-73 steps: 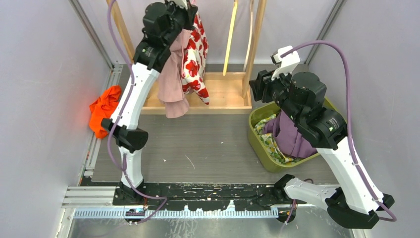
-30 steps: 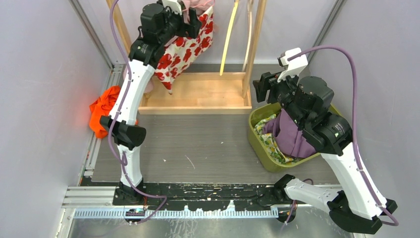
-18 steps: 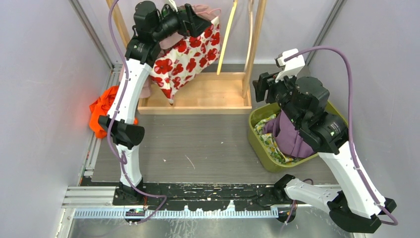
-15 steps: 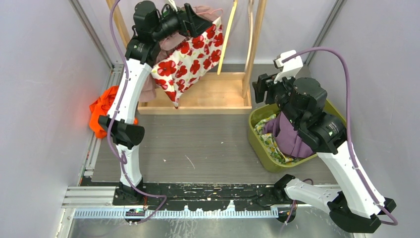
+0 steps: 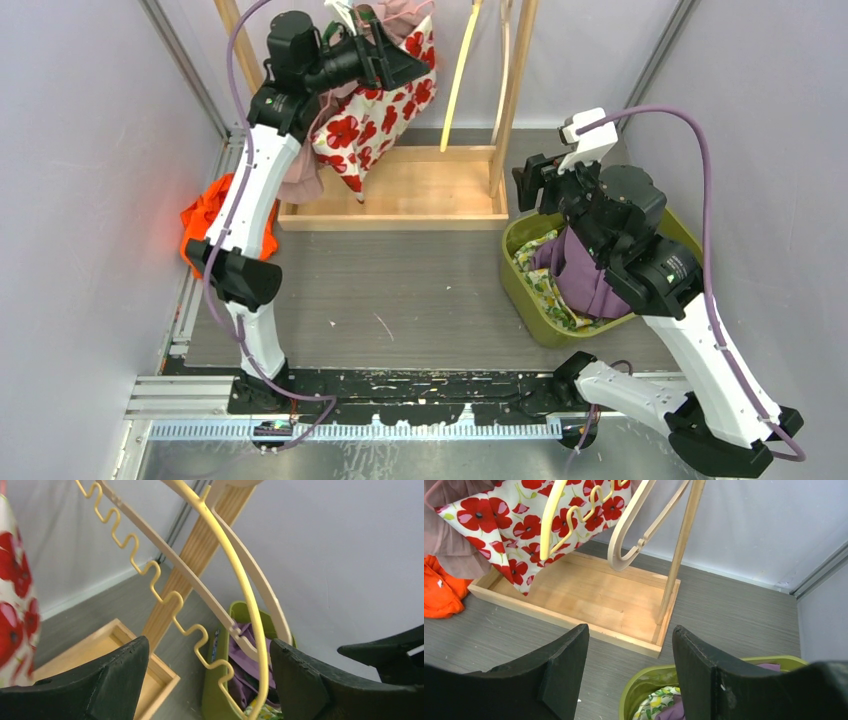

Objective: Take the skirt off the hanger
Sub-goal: Pick up the hanger from the clothesline.

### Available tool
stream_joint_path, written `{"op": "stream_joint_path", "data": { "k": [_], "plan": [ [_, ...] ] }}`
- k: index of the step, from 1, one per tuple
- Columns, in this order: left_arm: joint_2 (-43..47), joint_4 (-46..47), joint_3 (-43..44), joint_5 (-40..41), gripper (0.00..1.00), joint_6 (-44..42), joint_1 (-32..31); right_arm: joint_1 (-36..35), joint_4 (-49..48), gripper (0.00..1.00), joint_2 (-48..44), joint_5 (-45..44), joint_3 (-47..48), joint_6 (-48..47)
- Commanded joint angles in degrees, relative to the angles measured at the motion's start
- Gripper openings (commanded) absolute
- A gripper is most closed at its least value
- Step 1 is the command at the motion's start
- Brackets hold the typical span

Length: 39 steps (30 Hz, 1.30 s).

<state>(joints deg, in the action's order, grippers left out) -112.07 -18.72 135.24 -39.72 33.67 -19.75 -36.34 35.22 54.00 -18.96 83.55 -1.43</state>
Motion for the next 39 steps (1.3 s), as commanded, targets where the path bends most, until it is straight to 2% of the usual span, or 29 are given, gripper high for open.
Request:
{"op": "stream_joint_path", "data": {
  "k": [1, 3, 8, 13, 24, 30, 39],
  "plan": [
    [10.72, -3.28, -1.67, 0.43, 0.89, -2.35, 0.40, -0.31, -3.95, 0.67, -1.12, 0.17, -0.26, -0.15],
    [12.71, -6.12, -1.82, 1.32, 0.88, -3.79, 0.36, -0.27, -4.25, 0.67, -1.16, 0.15, -0.48, -0.15],
    [14.47, -6.63, -0.49, -0.60, 0.84, -2.11, 0.41, -0.29, -4.60, 0.67, -0.92, 2.84, -0.60, 0.26],
    [12.91, -14.34, 2.38, 6.84, 0.84, -8.23, 0.41, -0.28, -5.01, 0.67, -1.29, 3.64, -0.75, 1.19],
    [5.38, -14.15, 5.21, 16.31, 0.79, -9.42, 0.24, -0.30, -4.21, 0.67, -2.36, 2.24, -0.41, 1.37],
    [1.17, -14.57, 11.59, 22.68, 0.78, -12.59, -0.38, -0.38, -2.89, 0.67, -1.82, 1.29, 0.63, 0.25],
    [3.74, -14.17, 9.29, 24.92, 0.77, -14.79, -1.67, -0.30, -2.44, 0.67, -0.38, 1.23, 1.63, -0.33]
  ]
}}
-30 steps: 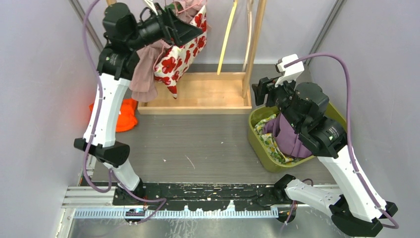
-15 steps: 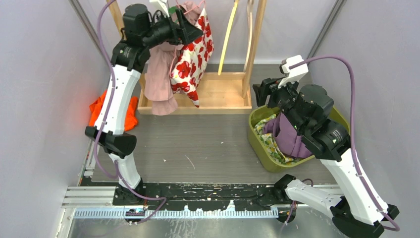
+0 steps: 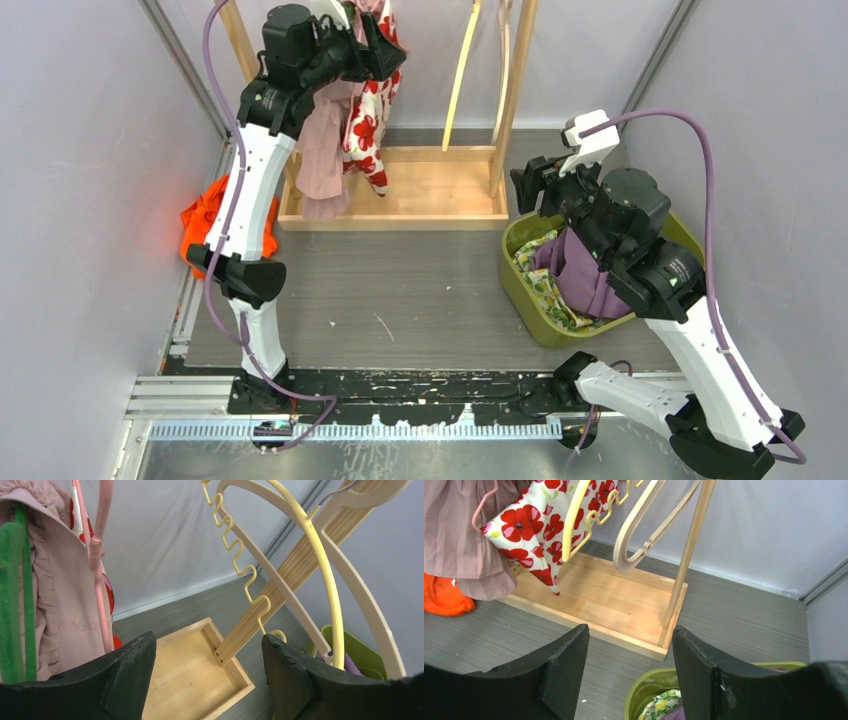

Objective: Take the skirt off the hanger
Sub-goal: Pick up the hanger from the clothesline.

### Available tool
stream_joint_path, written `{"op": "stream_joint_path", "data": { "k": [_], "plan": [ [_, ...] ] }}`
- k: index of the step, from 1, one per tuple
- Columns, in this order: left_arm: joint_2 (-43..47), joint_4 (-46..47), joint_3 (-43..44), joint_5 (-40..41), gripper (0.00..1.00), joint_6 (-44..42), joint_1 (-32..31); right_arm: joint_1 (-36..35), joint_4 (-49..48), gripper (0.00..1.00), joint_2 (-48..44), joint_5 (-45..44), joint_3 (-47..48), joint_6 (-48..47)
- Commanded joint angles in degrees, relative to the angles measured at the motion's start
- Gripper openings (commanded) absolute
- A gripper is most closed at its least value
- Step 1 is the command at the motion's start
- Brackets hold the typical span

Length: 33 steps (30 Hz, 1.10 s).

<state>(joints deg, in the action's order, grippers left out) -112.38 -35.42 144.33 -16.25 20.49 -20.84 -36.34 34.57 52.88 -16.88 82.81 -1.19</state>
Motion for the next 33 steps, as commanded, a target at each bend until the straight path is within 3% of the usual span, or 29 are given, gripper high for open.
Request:
{"op": "stream_joint_path", "data": {
  "k": [1, 13, 23, 33],
  "plan": [
    [4.81, 2.81, -0.55, 1.97, 0.76, -1.94, -0.79, -0.27, -1.83, 0.67, 0.93, -0.87, 2.44, -0.57],
    [8.25, 5.48, -5.70, 15.15, 0.75, -8.79, -3.59, -0.31, -1.88, 0.67, 2.22, 0.18, 3.02, 0.05],
    [0.19, 6.76, 0.10, 19.17, 0.75, -11.87, -4.83, -0.38, -0.63, 0.67, 2.58, 0.11, 4.09, 0.28],
    [-7.10, 14.97, 4.89, 24.82, 0.76, -18.01, -6.23, -0.33, 2.20, 0.67, 2.71, -0.84, 5.90, -0.19]
  ]
}}
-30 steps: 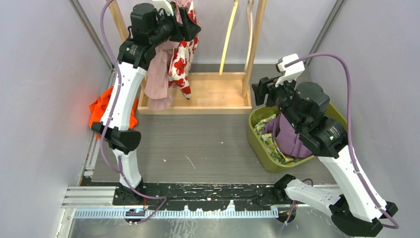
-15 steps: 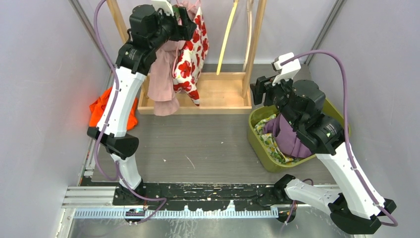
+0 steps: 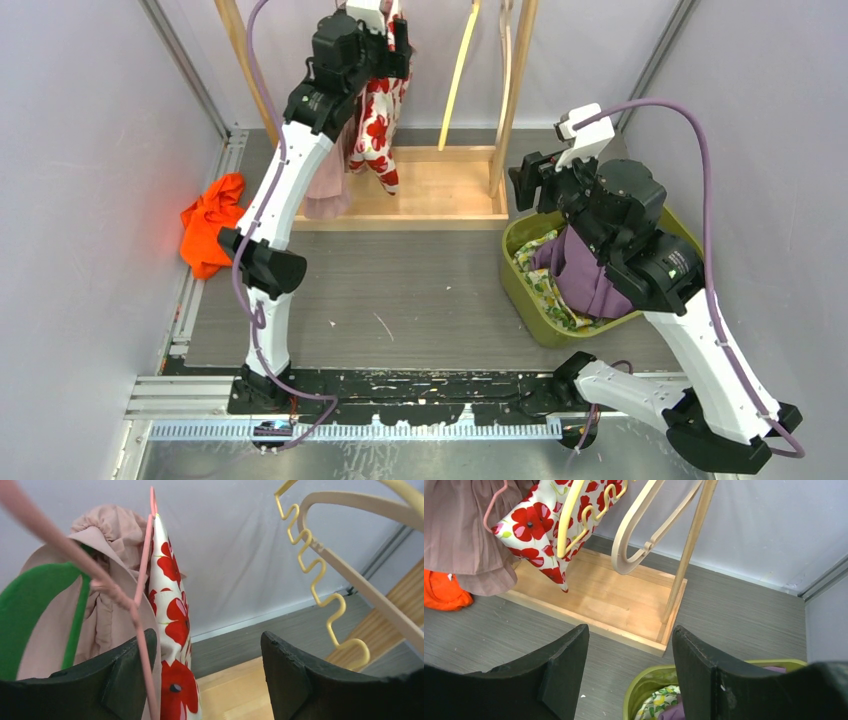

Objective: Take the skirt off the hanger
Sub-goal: Pick up the hanger from the clothesline.

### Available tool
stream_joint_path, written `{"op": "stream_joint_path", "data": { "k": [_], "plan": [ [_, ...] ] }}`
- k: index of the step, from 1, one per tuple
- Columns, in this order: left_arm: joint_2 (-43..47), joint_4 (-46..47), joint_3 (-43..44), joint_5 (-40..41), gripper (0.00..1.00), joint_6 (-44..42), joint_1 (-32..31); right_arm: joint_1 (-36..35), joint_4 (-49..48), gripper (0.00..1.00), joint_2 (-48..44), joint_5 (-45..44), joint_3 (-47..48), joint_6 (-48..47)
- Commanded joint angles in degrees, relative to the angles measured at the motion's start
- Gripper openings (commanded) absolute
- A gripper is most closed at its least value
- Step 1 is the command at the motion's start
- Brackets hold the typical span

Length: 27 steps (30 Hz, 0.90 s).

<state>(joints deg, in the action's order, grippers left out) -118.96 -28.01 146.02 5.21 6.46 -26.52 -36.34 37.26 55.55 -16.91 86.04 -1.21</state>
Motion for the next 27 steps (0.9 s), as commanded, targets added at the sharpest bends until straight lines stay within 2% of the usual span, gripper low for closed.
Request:
{"op": "stream_joint_path", "data": {
  "k": [1, 6, 11, 15, 20, 24, 26, 27],
  "plan": [
    [-0.65, 8.02, 3.17, 3.54, 0.76, -4.24, -0.61, -0.30, -0.43, 0.67, 0.22, -1.75, 2.71, -0.26],
    [-1.62, 10.27, 2.70, 3.76, 0.77, -6.19, -0.55, -0.30, 0.01, 0.67, 1.41, -2.68, 3.52, -0.71],
    [-1.86, 12.63, 3.47, 7.60, 0.78, -8.02, -0.50, -0.32, 0.19, 0.67, 2.89, -2.02, 4.22, -0.80],
    [-0.43, 16.47, 0.56, 9.06, 0.73, -8.57, -0.30, -0.31, 0.10, 0.67, 3.37, -1.96, 4.34, -0.98],
    [-0.55, 15.33, -0.16, 9.03, 0.56, -8.66, -0.13, -0.34, 0.13, 0.67, 3.29, -2.06, 4.28, -0.90],
    [0.61, 14.59, -1.63, 8.28, 0.12, -8.49, -0.11, -0.25, 0.36, 0.67, 2.85, -2.49, 3.84, -0.81],
    [1.49, 14.70, -2.48, 8.41, 0.02, -8.46, -0.11, -0.29, 0.36, 0.67, 2.71, -2.47, 3.57, -0.69],
    [1.96, 14.68, -2.76, 8.30, 0.00, -8.48, -0.11, -0.26, 0.30, 0.67, 2.71, -2.49, 3.51, -0.69]
  ]
}}
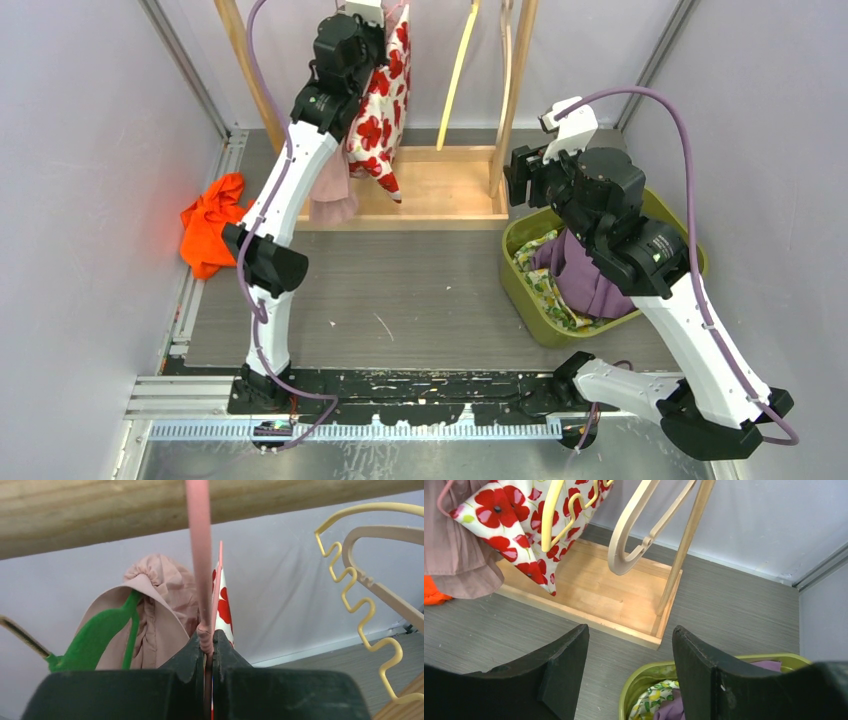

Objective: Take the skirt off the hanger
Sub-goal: Pick up the hanger from the clothesline.

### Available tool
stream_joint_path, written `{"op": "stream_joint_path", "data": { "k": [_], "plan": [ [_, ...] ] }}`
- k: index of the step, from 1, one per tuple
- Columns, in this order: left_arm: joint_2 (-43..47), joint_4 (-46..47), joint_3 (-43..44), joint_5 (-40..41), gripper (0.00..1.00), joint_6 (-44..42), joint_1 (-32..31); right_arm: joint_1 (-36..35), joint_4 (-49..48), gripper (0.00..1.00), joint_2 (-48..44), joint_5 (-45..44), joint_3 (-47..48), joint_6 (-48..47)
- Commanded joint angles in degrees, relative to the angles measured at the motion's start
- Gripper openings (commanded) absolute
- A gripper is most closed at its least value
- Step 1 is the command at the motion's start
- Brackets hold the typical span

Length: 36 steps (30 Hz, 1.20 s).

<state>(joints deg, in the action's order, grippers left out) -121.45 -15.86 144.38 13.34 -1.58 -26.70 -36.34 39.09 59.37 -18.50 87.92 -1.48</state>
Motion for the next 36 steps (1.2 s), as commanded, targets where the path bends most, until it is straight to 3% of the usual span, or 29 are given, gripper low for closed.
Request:
{"op": "stream_joint_path", "data": {
  "k": [1, 21, 28, 32, 36],
  "plan": [
    [4.85, 2.49, -1.38, -0.05, 0.00, -0.50, 0.07, -0.23, -1.72, 0.67, -1.21, -0.82, 1.39, -0.45],
    [15.82, 1.94, -0.67, -7.04, 0.00, 3.33, 0.07, -0.24, -4.44, 0.68, -2.60, 1.97, -1.99, 1.01],
    [23.78, 1.39, -15.24, -9.61, 0.00, 5.89, -0.12, -0.25, -4.01, 0.67, -2.93, 2.74, -1.98, 0.84],
    [30.51, 0.91, -25.30, -10.81, 0.00, 7.00, -0.22, -0.29, -2.32, 0.61, -2.52, 4.08, -1.17, 0.11],
    [34.55, -6.05, -27.12, -15.46, 0.00, 6.62, -0.25, -0.25, -1.19, 0.61, -2.38, 7.18, -0.56, -0.97]
  ]
}}
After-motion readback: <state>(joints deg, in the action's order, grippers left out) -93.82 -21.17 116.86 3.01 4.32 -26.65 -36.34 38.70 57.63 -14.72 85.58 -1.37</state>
